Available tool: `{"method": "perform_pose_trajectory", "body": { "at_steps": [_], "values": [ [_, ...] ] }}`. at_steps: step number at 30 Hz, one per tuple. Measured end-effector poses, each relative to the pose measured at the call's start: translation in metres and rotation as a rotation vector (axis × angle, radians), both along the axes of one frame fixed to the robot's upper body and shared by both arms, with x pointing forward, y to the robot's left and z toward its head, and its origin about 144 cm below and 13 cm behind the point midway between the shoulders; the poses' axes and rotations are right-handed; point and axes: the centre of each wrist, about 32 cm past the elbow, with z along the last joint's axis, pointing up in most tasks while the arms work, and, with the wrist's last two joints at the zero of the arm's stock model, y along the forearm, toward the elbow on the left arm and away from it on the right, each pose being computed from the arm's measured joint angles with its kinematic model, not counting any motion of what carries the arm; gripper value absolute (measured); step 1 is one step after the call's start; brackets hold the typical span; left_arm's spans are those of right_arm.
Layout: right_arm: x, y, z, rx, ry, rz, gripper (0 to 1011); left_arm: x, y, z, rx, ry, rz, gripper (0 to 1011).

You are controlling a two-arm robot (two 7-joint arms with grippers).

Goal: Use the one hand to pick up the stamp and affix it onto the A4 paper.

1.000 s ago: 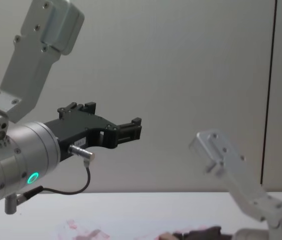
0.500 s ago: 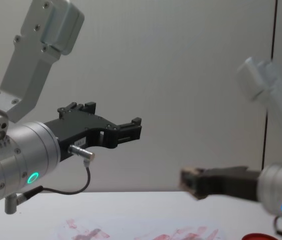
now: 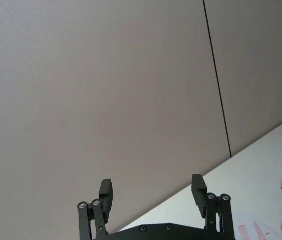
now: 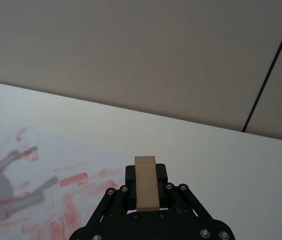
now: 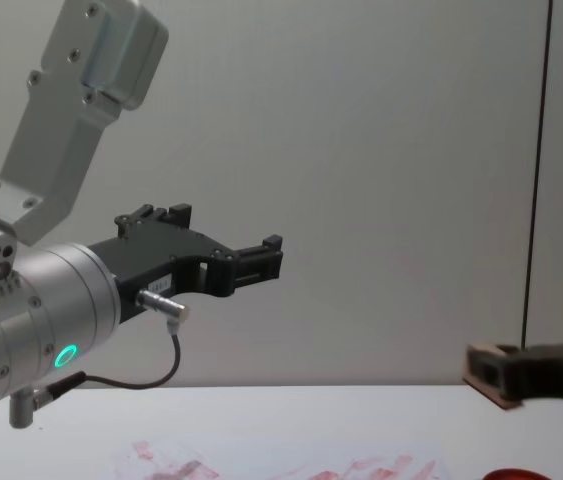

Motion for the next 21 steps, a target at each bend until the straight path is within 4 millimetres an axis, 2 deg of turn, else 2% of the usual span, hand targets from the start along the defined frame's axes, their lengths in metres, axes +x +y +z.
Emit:
{"method": "perform_pose_trajectory", "body": {
  "at_steps": [9,21],
  "values": [
    [-0.003,-0.014,-0.013,-0.060,0.027,-0.018,218,0.000,0.000,0.000,0.000,0.000,0.000,1002],
    [0.001,-0.019,-0.030,-0.130,0.045,-0.019,218,0.000,0.000,0.000,0.000,0.000,0.000,1001]
  ]
}}
